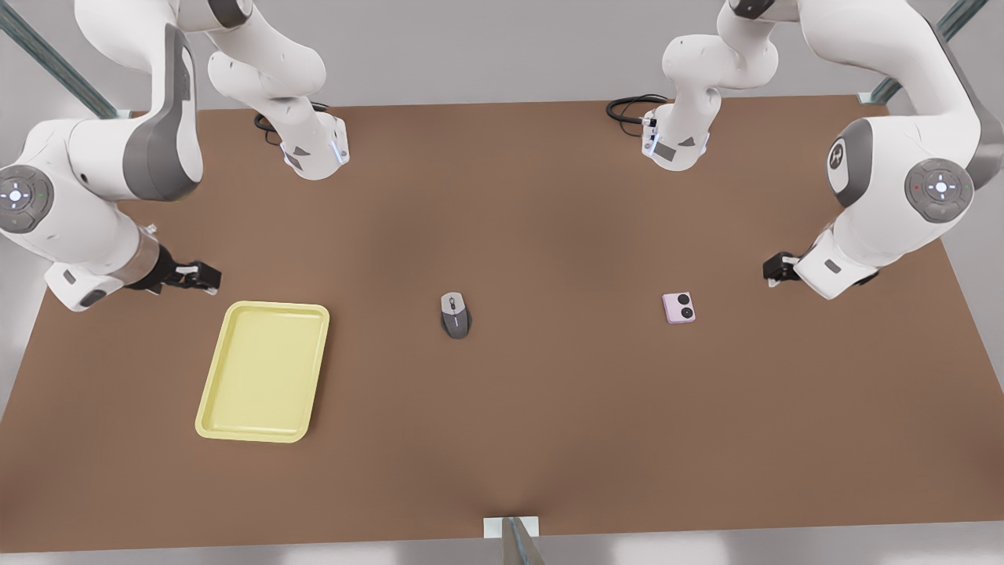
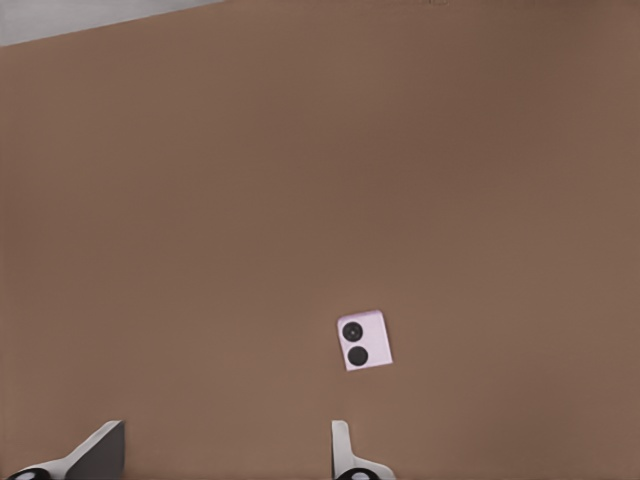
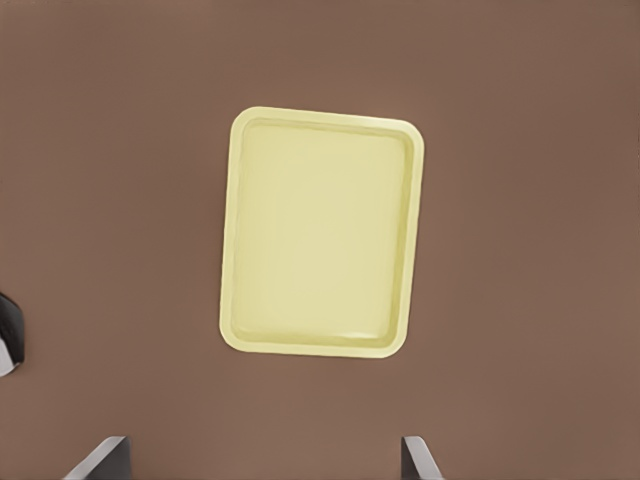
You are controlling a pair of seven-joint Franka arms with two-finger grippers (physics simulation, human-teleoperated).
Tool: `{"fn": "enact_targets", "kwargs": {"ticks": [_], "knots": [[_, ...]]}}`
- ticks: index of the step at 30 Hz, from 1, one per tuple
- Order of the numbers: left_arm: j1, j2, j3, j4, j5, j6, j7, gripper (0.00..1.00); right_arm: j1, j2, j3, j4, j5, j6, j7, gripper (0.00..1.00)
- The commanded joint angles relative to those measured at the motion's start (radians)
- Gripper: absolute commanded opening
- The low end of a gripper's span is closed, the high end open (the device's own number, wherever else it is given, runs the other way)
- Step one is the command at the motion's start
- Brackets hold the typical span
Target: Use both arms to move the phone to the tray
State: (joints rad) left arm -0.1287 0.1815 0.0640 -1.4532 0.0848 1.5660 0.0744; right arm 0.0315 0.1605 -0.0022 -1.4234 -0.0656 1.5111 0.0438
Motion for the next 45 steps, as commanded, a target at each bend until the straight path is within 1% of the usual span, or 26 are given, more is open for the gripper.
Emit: {"fn": "enact_targets", "kwargs": {"ticks": [1,3,5,6,8,10,11,13,15,17,19,21,26,33,36,40,45], "knots": [[0.000,0.003,0.000,0.000,0.001,0.012,0.035,1.00,0.002,-0.004,-0.002,0.001,0.001,0.060,0.016,1.00],[-0.011,0.030,-0.006,-0.006,-0.020,0.029,-0.007,1.00,0.013,-0.007,0.004,0.011,-0.013,0.052,0.019,1.00],[-0.045,0.082,-0.020,-0.024,-0.045,0.094,-0.094,1.00,0.011,-0.007,0.004,0.009,-0.007,0.050,0.021,1.00],[-0.051,0.079,-0.020,-0.099,-0.065,0.178,-0.105,1.00,0.011,-0.007,0.004,0.003,-0.008,0.050,0.018,1.00],[-0.117,0.072,-0.020,-0.216,-0.085,0.308,-0.246,1.00,0.011,-0.006,0.004,0.006,-0.014,0.057,0.016,1.00],[-0.147,0.035,-0.020,-0.384,-0.085,0.480,-0.314,1.00,0.004,-0.001,0.002,0.003,-0.016,0.067,0.016,1.00],[-0.158,0.019,-0.021,-0.486,-0.085,0.597,-0.361,1.00,0.002,0.001,0.002,0.000,-0.016,0.067,0.016,1.00],[-0.169,0.046,-0.021,-0.497,-0.115,0.609,-0.387,1.00,0.001,-0.003,0.004,-0.038,-0.017,0.116,0.016,1.00],[-0.167,0.053,-0.021,-0.564,-0.131,0.689,-0.393,1.00,-0.001,0.002,0.008,-0.045,-0.016,0.103,0.016,1.00],[-0.167,0.076,-0.018,-0.566,-0.145,0.698,-0.393,1.00,0.001,0.005,0.007,-0.060,-0.014,0.080,0.016,1.00],[-0.167,0.079,-0.012,-0.628,-0.145,0.767,-0.393,1.00,0.002,0.007,-0.002,-0.072,-0.003,0.070,0.014,1.00],[-0.166,0.081,-0.007,-0.638,-0.151,0.770,-0.393,1.00,0.010,0.008,-0.001,-0.072,-0.014,0.072,0.008,1.00],[-0.164,0.084,0.022,-0.716,-0.154,0.824,-0.392,1.00,0.005,0.016,0.001,-0.066,0.024,0.067,0.005,1.00],[-0.163,0.130,0.042,-0.733,-0.172,0.836,-0.390,1.00,0.007,0.022,0.002,-0.045,0.029,0.058,0.004,1.00],[-0.163,0.136,0.046,-0.803,-0.175,0.937,-0.390,1.00,0.011,0.022,0.005,-0.045,0.029,0.057,0.004,1.00],[-0.161,0.174,0.053,-0.813,-0.192,0.980,-0.390,1.00,-0.016,0.033,0.001,-0.043,0.030,0.064,-0.048,1.00],[-0.160,0.190,0.068,-0.823,-0.192,0.980,-0.363,1.00,-0.018,0.027,0.001,-0.045,0.030,0.058,-0.104,1.00]]}}
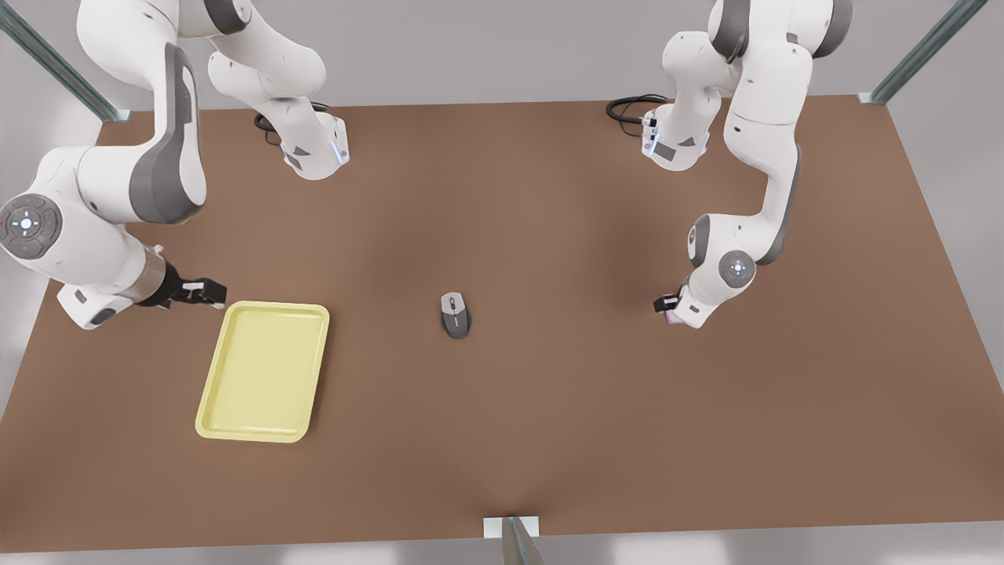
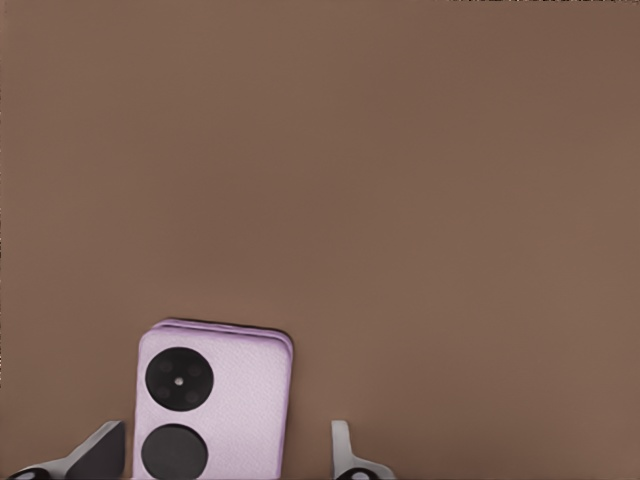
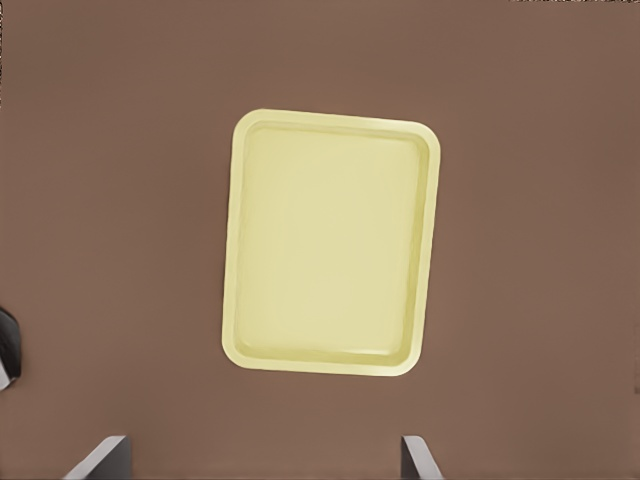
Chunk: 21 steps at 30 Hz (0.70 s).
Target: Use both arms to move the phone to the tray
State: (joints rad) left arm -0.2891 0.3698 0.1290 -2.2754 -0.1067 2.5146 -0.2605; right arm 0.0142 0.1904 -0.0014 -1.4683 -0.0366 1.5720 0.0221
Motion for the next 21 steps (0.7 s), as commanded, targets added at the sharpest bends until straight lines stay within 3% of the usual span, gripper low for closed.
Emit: {"fn": "enact_targets", "kwargs": {"ticks": [1,21], "knots": [[0.001,0.001,0.012,-0.003,-0.001,0.032,-0.009,1.00,0.000,0.000,0.000,0.000,0.001,0.013,-0.082,1.00],[0.001,0.054,0.012,-0.009,-0.001,0.041,0.098,1.00,-0.037,-0.032,0.009,-0.087,-0.006,0.077,-0.073,1.00]]}}
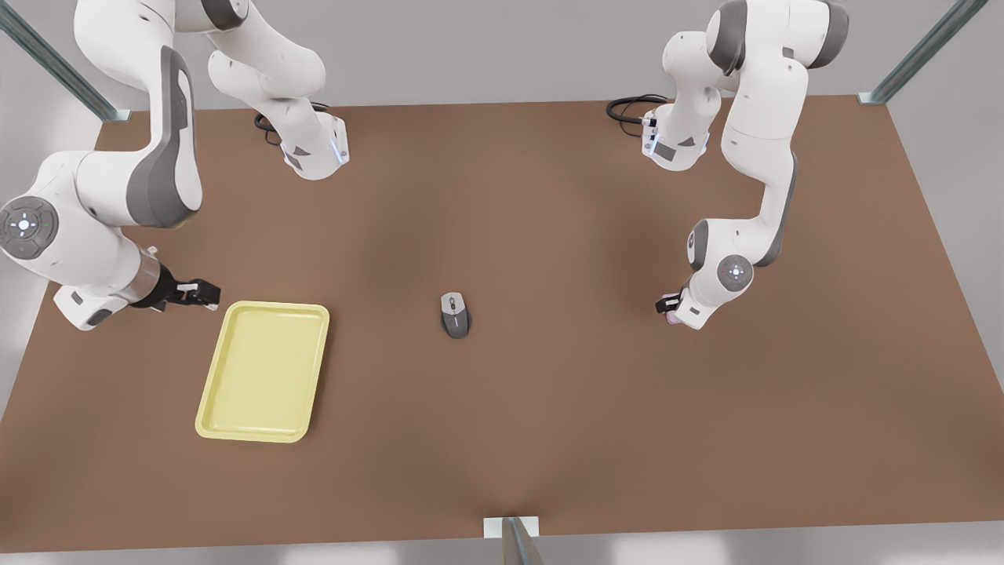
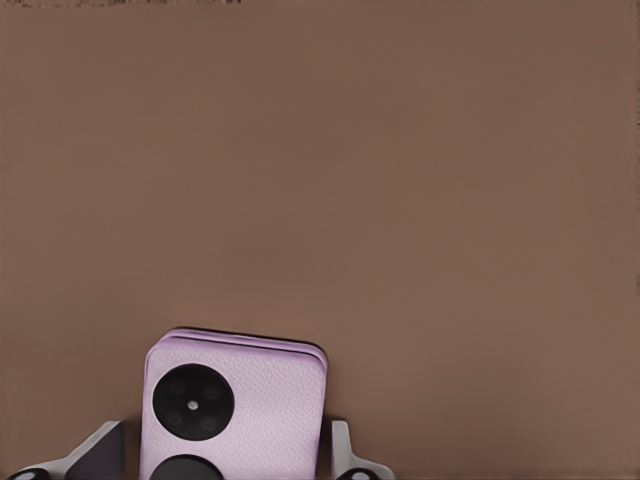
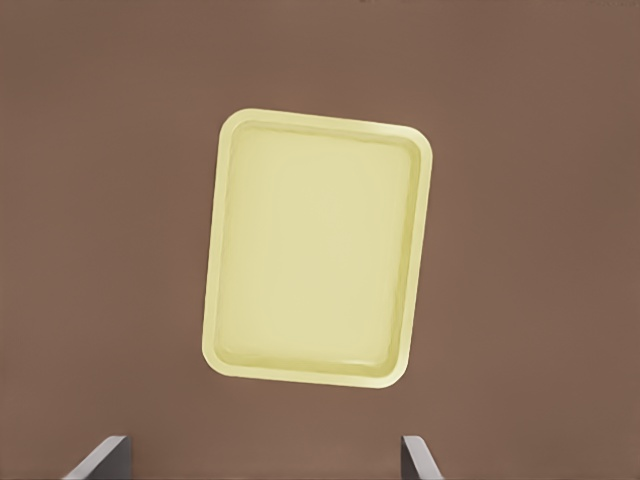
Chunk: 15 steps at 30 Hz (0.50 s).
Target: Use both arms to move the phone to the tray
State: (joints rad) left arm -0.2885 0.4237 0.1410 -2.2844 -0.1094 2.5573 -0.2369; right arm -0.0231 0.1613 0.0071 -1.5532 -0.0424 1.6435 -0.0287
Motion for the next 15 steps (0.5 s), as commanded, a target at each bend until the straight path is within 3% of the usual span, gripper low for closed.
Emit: {"fn": "enact_targets", "kwargs": {"ticks": [1,7,12,15], "knots": [[0.000,-0.002,0.000,0.000,0.002,-0.002,0.085,1.00,-0.001,-0.003,0.001,-0.008,0.001,0.006,-0.020,1.00],[0.005,-0.002,0.002,0.000,0.002,-0.008,0.171,1.00,0.003,-0.008,0.002,-0.019,-0.001,0.002,-0.019,1.00],[0.005,0.000,0.002,0.000,0.002,-0.011,0.171,0.88,0.002,-0.008,0.002,-0.018,0.001,-0.004,-0.019,1.00],[0.005,0.000,0.002,0.000,0.002,-0.011,0.171,0.88,0.002,-0.009,0.002,-0.019,-0.001,-0.005,-0.019,1.00]]}}
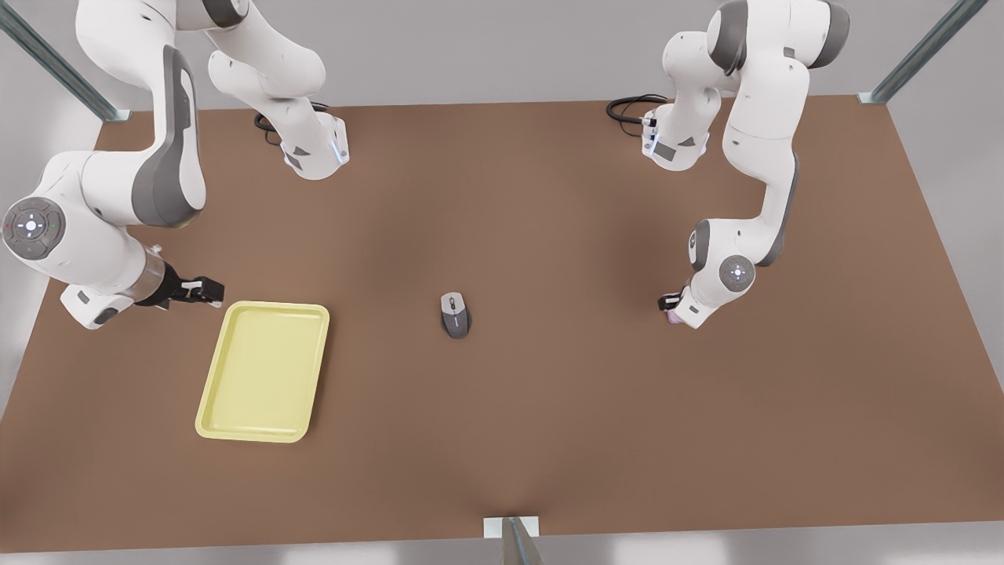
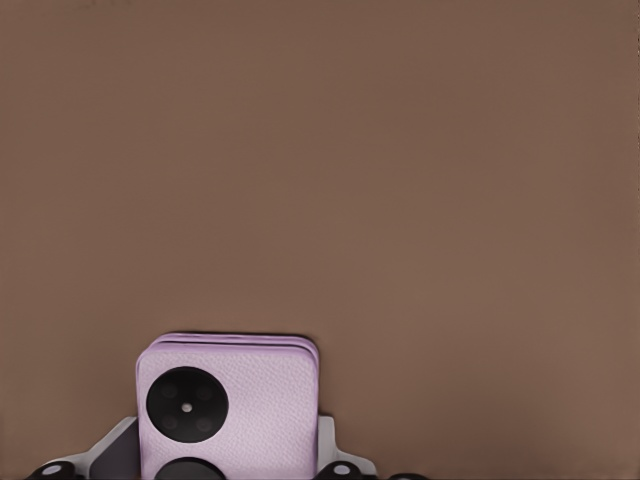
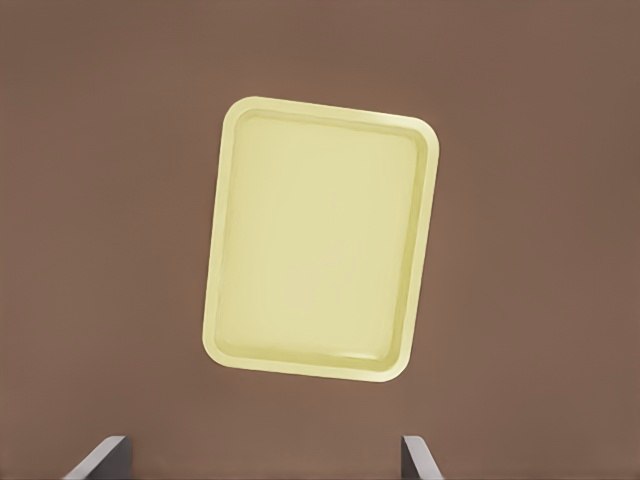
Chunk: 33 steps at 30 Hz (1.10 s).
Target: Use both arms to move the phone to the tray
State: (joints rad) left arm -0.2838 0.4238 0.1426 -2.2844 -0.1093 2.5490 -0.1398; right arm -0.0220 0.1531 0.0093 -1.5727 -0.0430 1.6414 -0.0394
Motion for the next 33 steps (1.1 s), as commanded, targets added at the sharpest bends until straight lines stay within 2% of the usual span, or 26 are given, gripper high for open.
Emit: {"fn": "enact_targets", "kwargs": {"ticks": [1,4,14,23,25,30,33], "knots": [[0.000,0.000,0.000,0.000,0.002,-0.003,0.074,0.88,0.000,-0.001,0.000,0.000,0.002,-0.005,-0.008,1.00],[0.000,-0.003,0.000,0.002,0.002,-0.012,0.074,0.82,-0.001,-0.007,0.000,0.000,0.002,-0.008,-0.011,1.00],[0.000,-0.005,0.002,0.003,0.002,-0.013,0.074,0.81,-0.001,-0.009,0.000,-0.030,0.000,0.008,-0.008,1.00],[-0.008,-0.072,-0.012,0.075,-0.004,-0.157,0.060,0.81,-0.003,0.006,-0.006,0.014,0.020,0.009,-0.014,1.00],[-0.012,-0.076,-0.028,0.140,-0.026,-0.242,0.040,0.81,-0.003,0.005,-0.005,0.016,0.020,0.008,-0.014,1.00],[-0.023,-0.031,-0.156,0.347,-0.038,-0.400,-0.178,0.81,0.002,0.002,-0.008,0.019,0.015,-0.002,-0.017,1.00],[-0.153,0.053,-0.161,0.506,-0.039,-0.414,-0.388,0.81,-0.003,0.014,-0.008,0.046,0.002,0.002,-0.046,1.00]]}}
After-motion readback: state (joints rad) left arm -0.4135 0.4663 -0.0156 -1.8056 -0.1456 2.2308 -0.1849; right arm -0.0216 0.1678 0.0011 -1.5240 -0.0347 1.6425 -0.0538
